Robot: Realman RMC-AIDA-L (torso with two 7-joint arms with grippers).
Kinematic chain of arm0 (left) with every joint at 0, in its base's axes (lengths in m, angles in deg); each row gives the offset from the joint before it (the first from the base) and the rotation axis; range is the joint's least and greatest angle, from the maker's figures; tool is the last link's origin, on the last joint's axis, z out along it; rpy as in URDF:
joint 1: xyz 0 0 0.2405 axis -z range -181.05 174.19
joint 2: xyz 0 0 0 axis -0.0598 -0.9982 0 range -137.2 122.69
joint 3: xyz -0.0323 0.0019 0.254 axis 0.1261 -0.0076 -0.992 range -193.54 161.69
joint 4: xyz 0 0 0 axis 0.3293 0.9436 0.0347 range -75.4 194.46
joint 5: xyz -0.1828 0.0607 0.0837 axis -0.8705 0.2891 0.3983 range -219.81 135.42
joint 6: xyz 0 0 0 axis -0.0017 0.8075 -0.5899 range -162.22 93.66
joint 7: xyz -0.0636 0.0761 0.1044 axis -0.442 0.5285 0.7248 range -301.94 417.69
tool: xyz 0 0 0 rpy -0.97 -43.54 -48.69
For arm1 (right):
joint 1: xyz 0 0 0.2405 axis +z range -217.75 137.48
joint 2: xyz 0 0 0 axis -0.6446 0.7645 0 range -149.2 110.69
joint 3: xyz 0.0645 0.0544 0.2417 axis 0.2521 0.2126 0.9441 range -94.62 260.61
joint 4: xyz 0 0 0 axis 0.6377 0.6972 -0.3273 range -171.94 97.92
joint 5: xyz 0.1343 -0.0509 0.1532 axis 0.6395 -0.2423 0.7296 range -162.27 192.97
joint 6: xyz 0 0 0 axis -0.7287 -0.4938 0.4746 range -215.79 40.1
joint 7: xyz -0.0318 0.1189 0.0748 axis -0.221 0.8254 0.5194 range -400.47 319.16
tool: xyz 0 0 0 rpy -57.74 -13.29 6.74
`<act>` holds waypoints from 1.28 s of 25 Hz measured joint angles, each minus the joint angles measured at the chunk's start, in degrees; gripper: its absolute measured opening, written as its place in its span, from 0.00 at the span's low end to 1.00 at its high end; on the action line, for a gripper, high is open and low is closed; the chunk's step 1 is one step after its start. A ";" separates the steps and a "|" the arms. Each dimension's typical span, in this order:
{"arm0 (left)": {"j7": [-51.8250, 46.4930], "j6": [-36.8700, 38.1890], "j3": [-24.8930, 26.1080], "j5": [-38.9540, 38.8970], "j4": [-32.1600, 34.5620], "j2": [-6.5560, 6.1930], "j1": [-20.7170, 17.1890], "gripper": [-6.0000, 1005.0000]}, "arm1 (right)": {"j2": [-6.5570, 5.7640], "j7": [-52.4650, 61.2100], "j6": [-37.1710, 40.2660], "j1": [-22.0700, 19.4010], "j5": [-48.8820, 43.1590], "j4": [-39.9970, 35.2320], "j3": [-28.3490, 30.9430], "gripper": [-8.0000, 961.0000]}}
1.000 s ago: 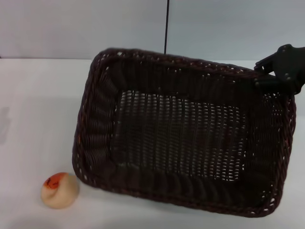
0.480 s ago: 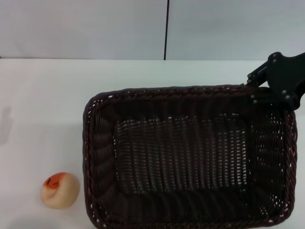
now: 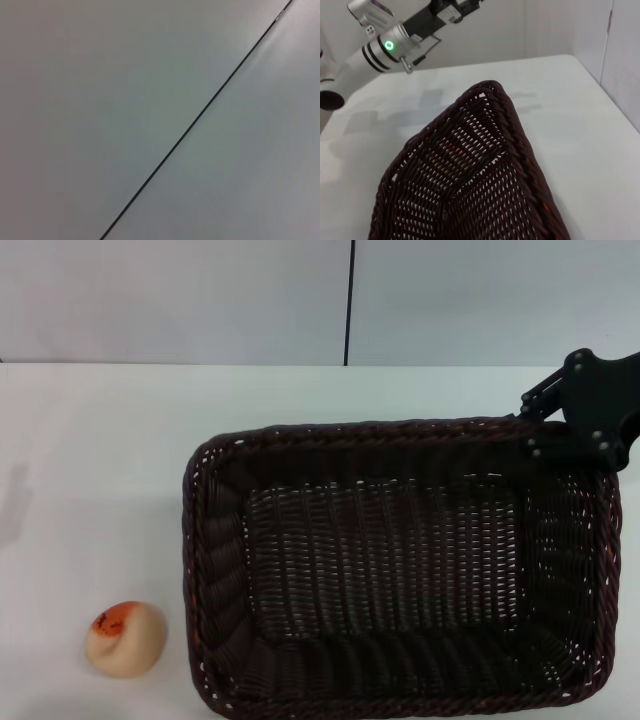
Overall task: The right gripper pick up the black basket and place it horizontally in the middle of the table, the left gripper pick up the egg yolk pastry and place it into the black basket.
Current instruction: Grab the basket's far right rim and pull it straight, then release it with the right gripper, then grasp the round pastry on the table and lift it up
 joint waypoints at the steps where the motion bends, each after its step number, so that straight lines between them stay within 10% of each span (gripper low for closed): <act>1: -0.81 0.00 -0.36 0.00 -0.07 0.00 -0.01 0.80 | 0.04 0.00 -0.12 0.15 -0.47 0.01 -0.01 0.21; 18: -2.33 0.14 -2.83 0.00 -0.77 -0.06 -0.02 0.80 | 0.90 -0.18 -1.95 1.58 -2.14 0.44 -1.62 0.21; 23: -2.33 0.13 -3.61 0.00 -0.77 -0.08 -0.02 0.80 | 1.01 -1.48 -3.03 2.60 -1.74 0.94 -1.58 0.38; 32: -1.62 -0.08 -7.92 0.00 -0.18 -0.06 -0.30 0.80 | -0.02 -8.22 -7.66 4.24 13.31 0.94 0.52 0.38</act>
